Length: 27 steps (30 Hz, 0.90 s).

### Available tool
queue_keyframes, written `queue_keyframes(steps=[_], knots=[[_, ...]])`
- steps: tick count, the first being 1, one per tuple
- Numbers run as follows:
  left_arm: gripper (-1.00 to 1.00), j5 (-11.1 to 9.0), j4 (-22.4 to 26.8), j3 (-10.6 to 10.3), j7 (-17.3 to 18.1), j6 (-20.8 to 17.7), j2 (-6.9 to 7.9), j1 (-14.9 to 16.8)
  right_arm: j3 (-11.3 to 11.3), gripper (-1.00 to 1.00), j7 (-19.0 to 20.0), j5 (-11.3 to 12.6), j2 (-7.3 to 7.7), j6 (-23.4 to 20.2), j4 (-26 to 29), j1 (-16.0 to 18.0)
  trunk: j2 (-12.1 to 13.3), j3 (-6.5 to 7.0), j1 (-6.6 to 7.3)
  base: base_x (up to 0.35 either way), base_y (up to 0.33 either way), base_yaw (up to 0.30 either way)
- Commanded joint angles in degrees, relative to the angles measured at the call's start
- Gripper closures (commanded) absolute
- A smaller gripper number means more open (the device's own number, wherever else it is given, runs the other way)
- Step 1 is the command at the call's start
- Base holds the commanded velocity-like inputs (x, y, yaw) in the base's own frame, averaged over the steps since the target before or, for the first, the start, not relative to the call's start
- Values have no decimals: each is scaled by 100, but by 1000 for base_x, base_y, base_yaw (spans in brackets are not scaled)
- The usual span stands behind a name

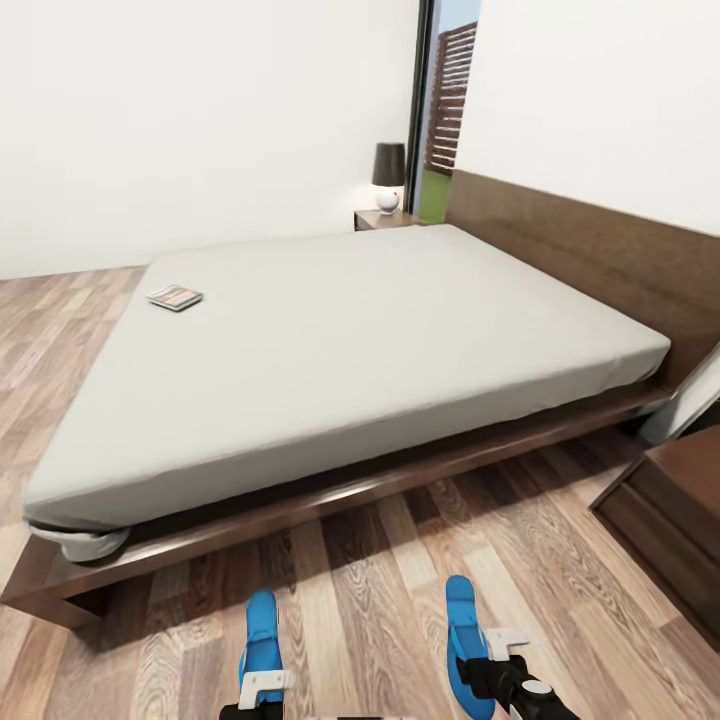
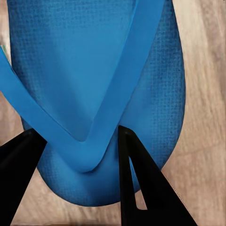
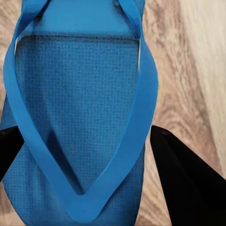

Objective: In the bedroom, move the book from the bed onto either nightstand, and place the two sandals side by side next to the bed.

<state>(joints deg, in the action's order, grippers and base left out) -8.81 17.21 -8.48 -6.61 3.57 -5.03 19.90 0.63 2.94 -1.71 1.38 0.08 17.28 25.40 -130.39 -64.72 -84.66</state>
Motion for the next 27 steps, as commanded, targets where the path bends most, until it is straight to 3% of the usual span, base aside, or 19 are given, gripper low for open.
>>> queue_keyframes(steps=[1,27], knots=[[100,-59,-7,-49,-34,27,2,5,8,100,2,-18,3,1,3,0,-1,-4,1,0,0,272],[100,-59,0,-49,-34,30,2,5,21,100,-16,-13,2,1,3,0,-1,-4,1,0,0,271]])
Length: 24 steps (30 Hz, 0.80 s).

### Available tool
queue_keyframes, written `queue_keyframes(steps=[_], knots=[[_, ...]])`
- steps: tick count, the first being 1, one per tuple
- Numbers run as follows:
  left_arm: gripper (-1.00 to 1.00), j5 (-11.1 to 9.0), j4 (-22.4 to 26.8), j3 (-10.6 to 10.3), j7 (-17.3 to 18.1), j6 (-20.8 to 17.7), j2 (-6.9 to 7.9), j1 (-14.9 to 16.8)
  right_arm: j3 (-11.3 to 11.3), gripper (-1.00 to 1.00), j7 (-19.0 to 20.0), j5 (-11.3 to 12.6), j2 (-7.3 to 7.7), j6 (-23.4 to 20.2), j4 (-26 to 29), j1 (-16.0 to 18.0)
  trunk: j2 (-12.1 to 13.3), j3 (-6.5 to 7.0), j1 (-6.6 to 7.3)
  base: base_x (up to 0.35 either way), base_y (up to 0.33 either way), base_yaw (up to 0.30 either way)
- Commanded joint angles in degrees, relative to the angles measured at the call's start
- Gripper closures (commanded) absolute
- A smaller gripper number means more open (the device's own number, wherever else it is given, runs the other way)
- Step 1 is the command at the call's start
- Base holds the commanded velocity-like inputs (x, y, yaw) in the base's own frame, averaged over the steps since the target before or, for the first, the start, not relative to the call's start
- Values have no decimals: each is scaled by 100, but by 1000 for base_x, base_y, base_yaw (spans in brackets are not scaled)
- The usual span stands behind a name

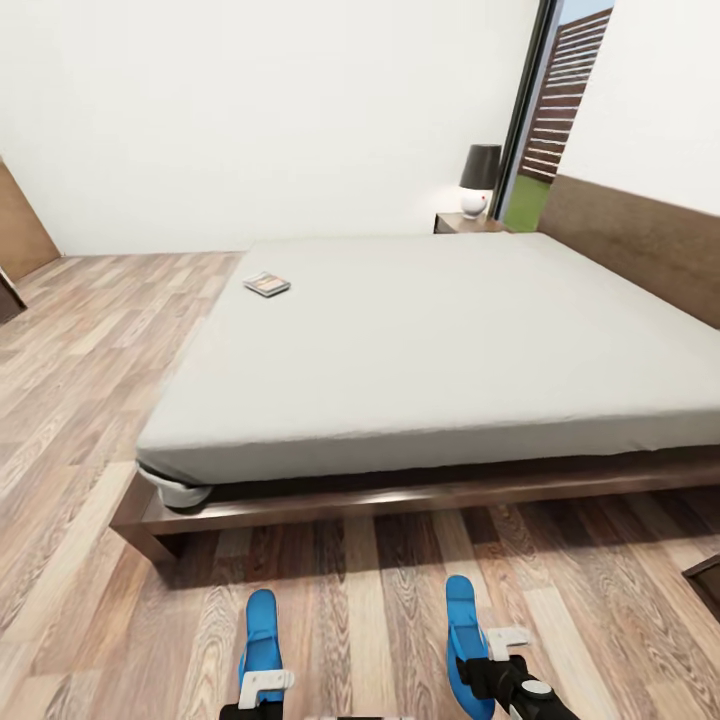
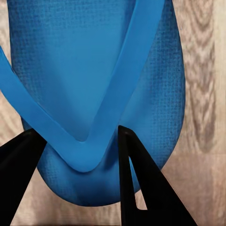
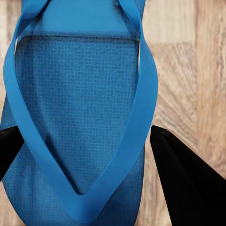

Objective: In the bedroom, move the book from the bed onto either nightstand, and place the two sandals side by side next to the bed.

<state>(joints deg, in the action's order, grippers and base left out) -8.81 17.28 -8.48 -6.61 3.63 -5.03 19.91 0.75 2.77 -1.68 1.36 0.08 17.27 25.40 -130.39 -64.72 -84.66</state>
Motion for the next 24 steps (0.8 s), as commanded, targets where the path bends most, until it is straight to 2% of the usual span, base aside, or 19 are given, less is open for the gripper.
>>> queue_keyframes(steps=[1,8,10,11,13,15,21,24], knots=[[100,-59,-6,-49,-34,24,2,5,11,100,-1,-16,4,1,4,0,-1,-4,1,0,0,250],[100,-56,-5,-52,-36,16,2,5,13,100,-43,-15,2,0,-6,0,-1,-4,1,0,0,89],[100,-10,15,-73,-24,-1141,11,403,22,100,-8,-28,-9,-34,8,0,-1,-4,1,0,0,0],[100,-10,97,-75,25,-2250,57,1015,22,100,12,-25,-5,-29,45,0,-1,-4,1,0,0,0],[100,-3,128,-75,36,-2583,61,1139,22,100,18,-25,-5,-19,67,0,-1,-4,1,0,0,0],[100,-3,247,-75,46,-2761,62,1211,22,100,20,-25,-5,-9,82,0,-1,-4,1,0,0,0],[100,-48,426,-75,61,-2883,56,1257,10,100,31,-17,4,18,124,0,-1,-4,1,0,0,0],[100,-54,439,-75,69,-2891,55,1259,6,100,32,-19,6,197,502,0,-1,-4,1,0,0,0]])
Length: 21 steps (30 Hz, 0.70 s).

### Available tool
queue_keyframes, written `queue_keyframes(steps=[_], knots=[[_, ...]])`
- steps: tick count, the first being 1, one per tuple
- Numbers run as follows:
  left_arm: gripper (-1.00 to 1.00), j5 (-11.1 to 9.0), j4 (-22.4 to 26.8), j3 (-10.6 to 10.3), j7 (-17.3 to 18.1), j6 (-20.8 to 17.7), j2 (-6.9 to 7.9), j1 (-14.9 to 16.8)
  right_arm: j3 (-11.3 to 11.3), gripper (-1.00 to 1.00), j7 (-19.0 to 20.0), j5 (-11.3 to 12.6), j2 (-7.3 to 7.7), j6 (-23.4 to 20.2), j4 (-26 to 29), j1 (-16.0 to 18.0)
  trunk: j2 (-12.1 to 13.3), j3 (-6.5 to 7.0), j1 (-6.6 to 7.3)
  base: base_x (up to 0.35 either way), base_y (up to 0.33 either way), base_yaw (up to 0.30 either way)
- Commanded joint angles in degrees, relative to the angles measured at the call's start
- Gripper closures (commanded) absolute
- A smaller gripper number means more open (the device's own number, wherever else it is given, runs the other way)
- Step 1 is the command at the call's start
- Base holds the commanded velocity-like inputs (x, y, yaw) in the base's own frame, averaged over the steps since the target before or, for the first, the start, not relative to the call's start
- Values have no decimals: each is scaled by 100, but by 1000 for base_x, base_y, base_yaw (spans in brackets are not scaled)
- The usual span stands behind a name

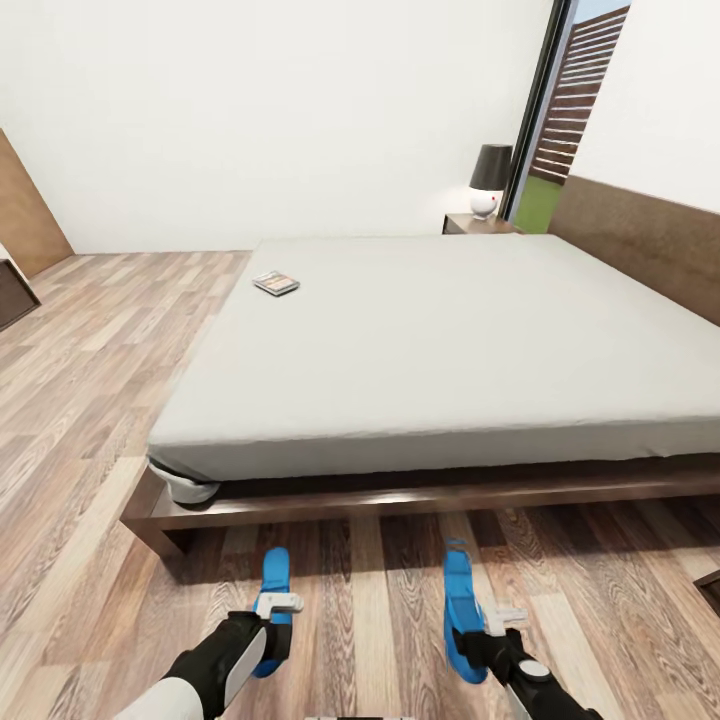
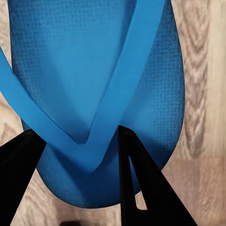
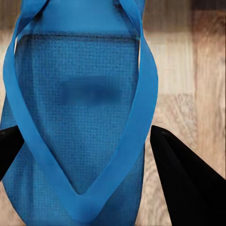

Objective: In the bedroom, move the book from the bed onto either nightstand, and place the two sandals side by side next to the bed.

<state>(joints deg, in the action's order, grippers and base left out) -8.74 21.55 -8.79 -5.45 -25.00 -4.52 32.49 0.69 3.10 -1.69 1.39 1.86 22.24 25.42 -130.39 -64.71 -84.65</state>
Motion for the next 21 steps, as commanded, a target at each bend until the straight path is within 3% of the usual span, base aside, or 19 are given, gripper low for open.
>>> queue_keyframes(steps=[1,5,8,9,11,13,14,16,19,21], knots=[[100,-60,13,-45,-43,-29,2,0,9,100,-1,-18,7,61,238,-8,-1,-5,1,0,0,0],[100,-61,16,-47,-37,-32,0,-4,2,100,10,-5,192,163,734,-165,-1,-5,1,0,0,0],[100,-65,16,-46,-36,-38,-4,-4,-4,100,178,17,499,203,1087,-395,-41,-23,-21,0,0,0],[100,-66,16,-44,-41,-70,-8,-3,-7,100,400,25,763,224,1376,-663,-82,-41,-43,0,0,0],[100,-63,16,-44,-43,-145,-12,-4,-9,100,473,23,925,337,1511,-895,-162,-77,-87,0,0,0],[100,-65,16,-44,-45,-222,-14,-4,-62,100,514,26,1058,856,1581,-1236,-242,-113,-131,0,0,0],[100,-66,16,-46,-44,-230,-11,-4,-462,100,711,28,1186,1126,1609,-1313,-282,-131,-153,0,0,0],[100,-62,20,-45,-44,-232,-13,-3,-962,100,1111,25,1260,1382,1711,-1338,-362,-167,-197,0,0,0],[100,-61,46,-44,-49,-235,-18,1,-1869,100,1571,-2,1292,1546,1926,-1357,-483,-220,-263,0,0,0],[100,-63,170,-44,-63,-253,-30,2,-2313,100,1741,-23,1281,1603,2039,-1366,-563,-256,-307,0,0,0]])
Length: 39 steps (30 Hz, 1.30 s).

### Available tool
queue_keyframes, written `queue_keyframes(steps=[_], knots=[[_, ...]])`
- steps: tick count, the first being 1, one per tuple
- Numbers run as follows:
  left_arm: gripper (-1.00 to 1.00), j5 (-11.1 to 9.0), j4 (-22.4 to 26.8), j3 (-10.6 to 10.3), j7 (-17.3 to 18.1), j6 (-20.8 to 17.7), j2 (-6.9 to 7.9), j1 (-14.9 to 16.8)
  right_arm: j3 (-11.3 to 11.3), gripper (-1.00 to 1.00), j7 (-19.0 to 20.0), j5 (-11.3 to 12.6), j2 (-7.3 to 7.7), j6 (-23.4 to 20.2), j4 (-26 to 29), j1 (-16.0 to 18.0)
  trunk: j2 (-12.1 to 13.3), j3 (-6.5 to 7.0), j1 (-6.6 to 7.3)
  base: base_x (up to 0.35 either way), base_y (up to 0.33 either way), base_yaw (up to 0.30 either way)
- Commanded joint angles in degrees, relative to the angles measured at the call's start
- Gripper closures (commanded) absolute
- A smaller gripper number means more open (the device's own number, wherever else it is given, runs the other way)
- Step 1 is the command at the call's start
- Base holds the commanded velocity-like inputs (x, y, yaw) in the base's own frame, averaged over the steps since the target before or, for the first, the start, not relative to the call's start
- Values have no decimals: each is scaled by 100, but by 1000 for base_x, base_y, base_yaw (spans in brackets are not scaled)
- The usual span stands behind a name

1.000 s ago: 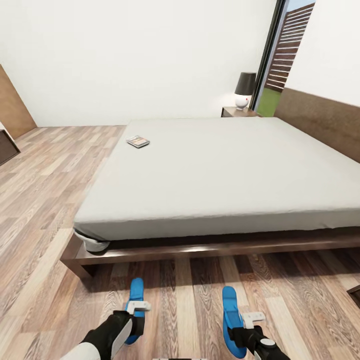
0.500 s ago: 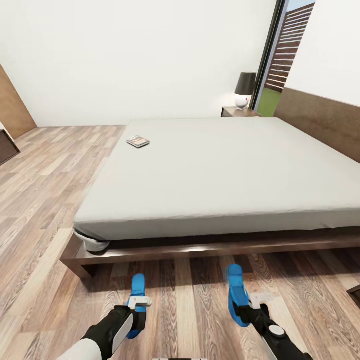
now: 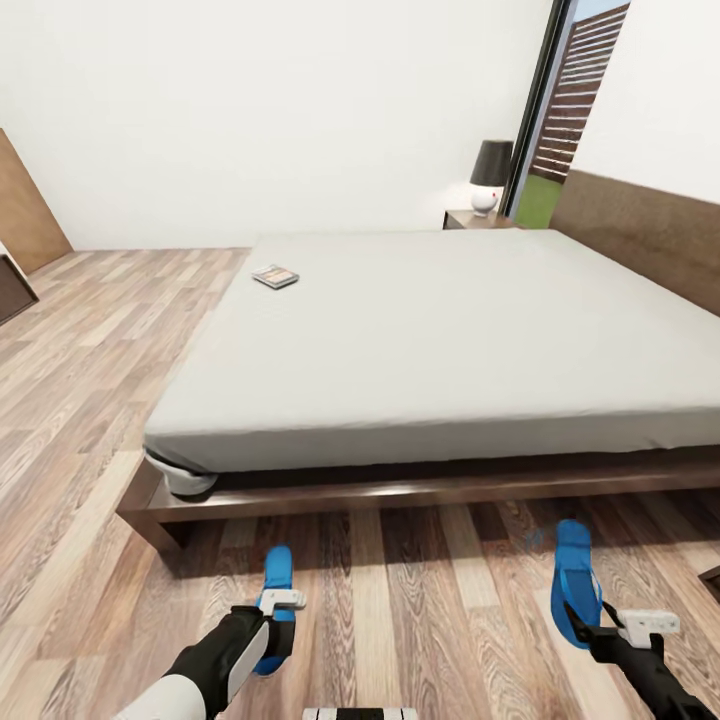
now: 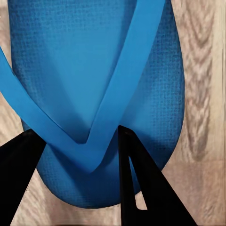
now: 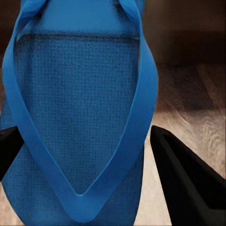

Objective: In the bedroom, move the book from the bed onto either nightstand, and place the two sandals side by side next to the bed.

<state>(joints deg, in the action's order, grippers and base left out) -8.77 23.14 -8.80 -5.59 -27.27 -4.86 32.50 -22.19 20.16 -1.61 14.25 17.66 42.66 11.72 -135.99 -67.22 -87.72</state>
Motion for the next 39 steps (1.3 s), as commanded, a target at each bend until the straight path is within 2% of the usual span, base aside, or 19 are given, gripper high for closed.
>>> queue_keyframes(steps=[1,3,5,7,10,12,16,19,21,23,28,39], knots=[[100,-63,133,-43,-55,-93,1,1,-147,100,82,-39,-13,42,40,1,-43,-23,-22,0,0,0],[100,-63,361,-43,-63,-352,-3,1,-253,100,122,-47,-31,62,78,-1,-123,-59,-66,0,0,0],[100,-48,725,-44,-92,-946,-5,2,-337,100,153,-55,-45,86,122,-16,-204,-95,-110,0,0,0],[100,-44,1067,-45,-101,-1342,-6,8,-379,100,205,-59,-29,98,142,-161,-284,-131,-153,0,0,0],[100,-45,1204,-45,-94,-1418,-6,10,-393,100,251,-61,24,208,-63,-213,-404,-185,-219,0,0,0],[100,-45,1244,-48,-93,-1438,-6,10,-406,100,218,-83,182,321,-650,-225,-484,-220,-263,0,0,0],[100,-46,1298,-45,-92,-1446,-11,10,-468,100,155,-46,873,718,-2114,-230,-645,-292,-351,0,0,0],[100,-46,1322,-44,-92,-1447,-14,11,-682,100,-26,15,1187,883,-2806,-231,-726,-350,-398,0,0,0],[100,-46,1329,-43,-92,-1448,-14,11,-796,100,-233,34,1287,930,-2988,-231,-729,-395,-403,0,0,0],[100,-46,1347,-43,-92,-1456,-20,11,-862,100,-412,45,1343,954,-2880,-231,-732,-439,-408,0,0,0],[100,-45,1468,-43,-92,-1570,-23,11,-837,100,-456,23,1327,950,-2268,-231,-738,-550,-421,0,0,0],[100,-37,1509,-43,-92,-1583,-24,11,-853,100,-450,20,1326,958,-2187,-231,-753,-794,-449,0,0,0]])
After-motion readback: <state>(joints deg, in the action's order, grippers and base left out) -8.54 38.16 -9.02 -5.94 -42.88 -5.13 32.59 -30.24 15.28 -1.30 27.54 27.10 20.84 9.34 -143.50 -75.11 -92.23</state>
